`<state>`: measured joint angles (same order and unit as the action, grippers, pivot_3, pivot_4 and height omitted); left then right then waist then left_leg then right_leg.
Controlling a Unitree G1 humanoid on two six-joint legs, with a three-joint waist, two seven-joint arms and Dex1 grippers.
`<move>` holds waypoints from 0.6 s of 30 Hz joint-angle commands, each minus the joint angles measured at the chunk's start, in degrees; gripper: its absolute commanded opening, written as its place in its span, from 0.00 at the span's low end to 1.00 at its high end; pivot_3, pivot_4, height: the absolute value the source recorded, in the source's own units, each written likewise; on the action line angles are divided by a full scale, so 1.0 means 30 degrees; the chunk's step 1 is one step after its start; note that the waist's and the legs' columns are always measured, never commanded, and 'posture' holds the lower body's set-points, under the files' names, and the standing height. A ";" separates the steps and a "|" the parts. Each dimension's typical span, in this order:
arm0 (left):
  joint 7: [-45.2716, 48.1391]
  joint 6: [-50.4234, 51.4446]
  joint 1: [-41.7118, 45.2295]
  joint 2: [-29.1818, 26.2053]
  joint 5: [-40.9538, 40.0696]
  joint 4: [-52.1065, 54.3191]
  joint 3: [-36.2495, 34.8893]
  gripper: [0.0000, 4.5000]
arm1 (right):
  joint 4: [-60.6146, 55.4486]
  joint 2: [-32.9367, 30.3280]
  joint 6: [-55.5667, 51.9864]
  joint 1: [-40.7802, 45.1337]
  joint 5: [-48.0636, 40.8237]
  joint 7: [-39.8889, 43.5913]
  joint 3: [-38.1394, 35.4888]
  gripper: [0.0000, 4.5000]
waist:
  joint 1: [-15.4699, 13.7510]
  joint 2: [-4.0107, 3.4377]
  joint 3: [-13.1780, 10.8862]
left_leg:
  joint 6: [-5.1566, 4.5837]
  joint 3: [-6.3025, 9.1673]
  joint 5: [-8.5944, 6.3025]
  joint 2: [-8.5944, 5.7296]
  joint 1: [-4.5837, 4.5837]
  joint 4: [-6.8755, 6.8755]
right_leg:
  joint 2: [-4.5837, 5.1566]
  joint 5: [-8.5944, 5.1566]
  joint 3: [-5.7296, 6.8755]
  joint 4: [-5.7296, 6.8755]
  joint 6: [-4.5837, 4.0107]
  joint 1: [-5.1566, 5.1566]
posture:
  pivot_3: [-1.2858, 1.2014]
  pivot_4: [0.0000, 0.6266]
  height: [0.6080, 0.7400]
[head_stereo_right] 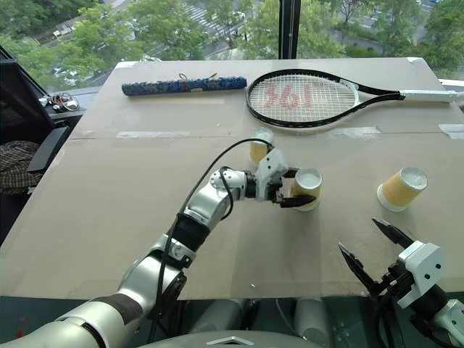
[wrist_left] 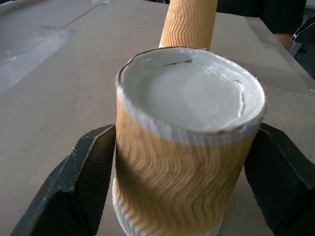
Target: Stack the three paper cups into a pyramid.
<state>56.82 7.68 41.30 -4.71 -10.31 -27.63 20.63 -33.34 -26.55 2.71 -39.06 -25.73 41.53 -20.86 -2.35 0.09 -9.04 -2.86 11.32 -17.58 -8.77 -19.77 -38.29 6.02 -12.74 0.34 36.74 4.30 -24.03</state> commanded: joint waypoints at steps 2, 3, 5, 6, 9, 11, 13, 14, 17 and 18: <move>0.0520 0.1609 -0.0505 -0.0774 -0.1608 0.3946 -0.1458 0.98 | -0.0910 0.0000 -0.0030 0.0054 -0.0378 -0.0185 -0.0268 1.00 | 0.0041 0.0000 -0.0001 | 0.0000 0.0001 0.0000 0.0001 -0.0002 0.0001 | 0.0002 0.0000 -0.0003 0.0000 0.0000 -0.0007 | 0.52 0.24 1.00; 0.0734 0.2360 -0.0769 -0.1321 -0.1965 0.5028 -0.1703 0.98 | -0.0899 -0.0027 -0.0187 0.0226 -0.0469 -0.0273 -0.0227 1.00 | 0.0077 0.0000 -0.0001 | 0.0000 -0.0002 0.0000 0.0002 -0.0013 0.0003 | 0.0000 0.0000 -0.0011 0.0004 -0.0001 -0.0029 | 0.52 0.24 1.00; 0.0863 0.3622 -0.1481 -0.2894 -0.2597 0.7251 -0.2578 0.98 | -0.0756 -0.0100 -0.0338 0.0779 -0.0652 -0.0355 -0.0143 1.00 | 0.0120 -0.0013 0.0007 | 0.0001 -0.0004 0.0000 0.0008 -0.0009 0.0006 | -0.0006 0.0001 -0.0034 0.0021 -0.0003 -0.0047 | 0.52 0.24 1.00; 0.0699 0.4055 -0.1772 -0.3584 -0.2760 0.7990 -0.3085 0.98 | -0.0652 -0.0134 -0.0346 0.1025 -0.0714 -0.0310 -0.0133 1.00 | 0.0204 -0.0019 0.0010 | 0.0001 -0.0004 0.0000 0.0009 -0.0004 0.0007 | -0.0014 0.0002 -0.0053 0.0023 -0.0004 -0.0055 | 0.52 0.24 1.00; 0.0222 0.5199 -0.2200 -0.4857 -0.3408 0.9050 -0.4223 0.98 | -0.0331 -0.0260 -0.0478 0.1630 -0.1050 -0.0072 -0.0236 1.00 | 0.0193 -0.0036 0.0021 | 0.0002 0.0005 0.0000 0.0007 0.0005 0.0011 | -0.0029 0.0004 -0.0070 0.0030 -0.0007 -0.0064 | 0.52 0.24 1.00; -0.0368 0.6005 -0.2113 -0.5693 -0.3509 0.8571 -0.5270 0.98 | 0.0009 -0.0779 -0.0695 0.2264 -0.1725 0.0497 -0.0559 1.00 | -0.0032 -0.0024 0.0014 | 0.0001 0.0008 0.0000 -0.0003 0.0001 0.0000 | -0.0034 0.0004 -0.0070 0.0028 -0.0007 -0.0062 | 0.52 0.24 1.00; -0.0629 0.5900 -0.1804 -0.6265 -0.3297 0.7662 -0.5824 0.98 | 0.0112 -0.1554 -0.1255 0.2741 -0.2794 0.1180 -0.1073 1.00 | -0.0042 -0.0023 0.0014 | 0.0000 0.0001 0.0000 -0.0026 -0.0006 -0.0014 | -0.0046 0.0005 -0.0071 0.0022 -0.0006 -0.0055 | 0.52 0.24 1.00; -0.0641 0.5773 -0.1650 -0.6426 -0.3155 0.7288 -0.5833 0.98 | 0.0151 -0.1859 -0.1413 0.2845 -0.3123 0.1462 -0.1278 1.00 | -0.0055 -0.0022 0.0013 | 0.0000 -0.0004 0.0000 -0.0031 -0.0005 -0.0014 | -0.0040 0.0005 -0.0076 0.0022 -0.0005 -0.0054 | 0.52 0.24 1.00; -0.0745 0.4931 -0.0713 -0.6494 -0.2371 0.5020 -0.5525 0.98 | 0.0429 -0.2807 -0.1933 0.3277 -0.4196 0.2305 -0.2053 1.00 | -0.0175 -0.0013 0.0012 | 0.0000 0.0023 -0.0001 -0.0025 -0.0007 -0.0010 | -0.0030 0.0006 -0.0056 0.0020 -0.0005 -0.0053 | 0.52 0.24 1.00; -0.0641 0.4300 -0.0234 -0.6403 -0.1939 0.3923 -0.5239 0.98 | 0.0651 -0.3172 -0.2094 0.3569 -0.4564 0.2615 -0.2387 1.00 | -0.0192 -0.0003 0.0006 | 0.0000 0.0027 -0.0001 -0.0024 -0.0007 -0.0009 | -0.0030 0.0006 -0.0046 0.0020 -0.0005 -0.0050 | 0.52 0.24 1.00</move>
<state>54.72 23.65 38.24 -24.28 -17.76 -12.88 4.36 -31.33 -34.88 -2.99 -29.12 -36.66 47.72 -25.06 -2.93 0.08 -9.02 -2.86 11.39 -17.58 -8.85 -19.80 -38.32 5.94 -12.71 0.20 36.80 4.28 -24.18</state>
